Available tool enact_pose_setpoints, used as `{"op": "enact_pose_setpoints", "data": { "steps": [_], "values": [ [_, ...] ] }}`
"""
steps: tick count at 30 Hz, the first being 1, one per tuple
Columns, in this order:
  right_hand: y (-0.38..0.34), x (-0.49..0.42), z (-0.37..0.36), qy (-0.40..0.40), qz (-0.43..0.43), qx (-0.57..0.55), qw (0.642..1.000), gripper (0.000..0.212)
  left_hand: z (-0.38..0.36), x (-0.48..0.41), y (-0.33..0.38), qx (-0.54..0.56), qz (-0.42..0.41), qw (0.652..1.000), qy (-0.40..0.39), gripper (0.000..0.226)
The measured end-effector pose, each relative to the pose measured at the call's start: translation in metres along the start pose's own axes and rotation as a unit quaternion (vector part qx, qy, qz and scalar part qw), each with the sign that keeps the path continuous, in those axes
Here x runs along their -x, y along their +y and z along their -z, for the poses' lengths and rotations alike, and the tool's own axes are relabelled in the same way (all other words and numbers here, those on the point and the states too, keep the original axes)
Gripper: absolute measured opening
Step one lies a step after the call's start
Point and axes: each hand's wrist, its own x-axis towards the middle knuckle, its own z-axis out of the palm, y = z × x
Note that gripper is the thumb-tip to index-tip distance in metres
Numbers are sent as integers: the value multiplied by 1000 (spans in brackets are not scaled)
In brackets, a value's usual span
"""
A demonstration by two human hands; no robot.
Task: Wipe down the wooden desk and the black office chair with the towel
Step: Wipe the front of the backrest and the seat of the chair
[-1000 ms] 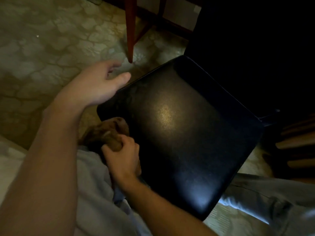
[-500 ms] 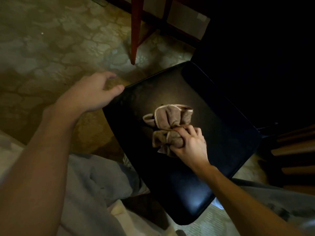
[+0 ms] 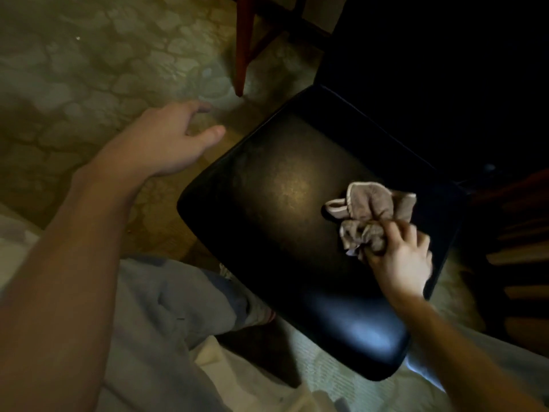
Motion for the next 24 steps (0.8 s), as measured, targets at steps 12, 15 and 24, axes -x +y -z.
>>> {"op": "enact_pose_setpoints", "data": {
  "steps": [12,15,24],
  "values": [
    [7,-81,13,-40,-44,27,998,63,-10,5,12,-35,-30,999,1,60],
    [-21,-77,24,-39,-5,22,999,65,-11,8,16,-18,-52,998,20,50],
    [-160,19,21,-91,290,-11,953,86,-27,24,38,10,-88,992,87,37]
  ]
}}
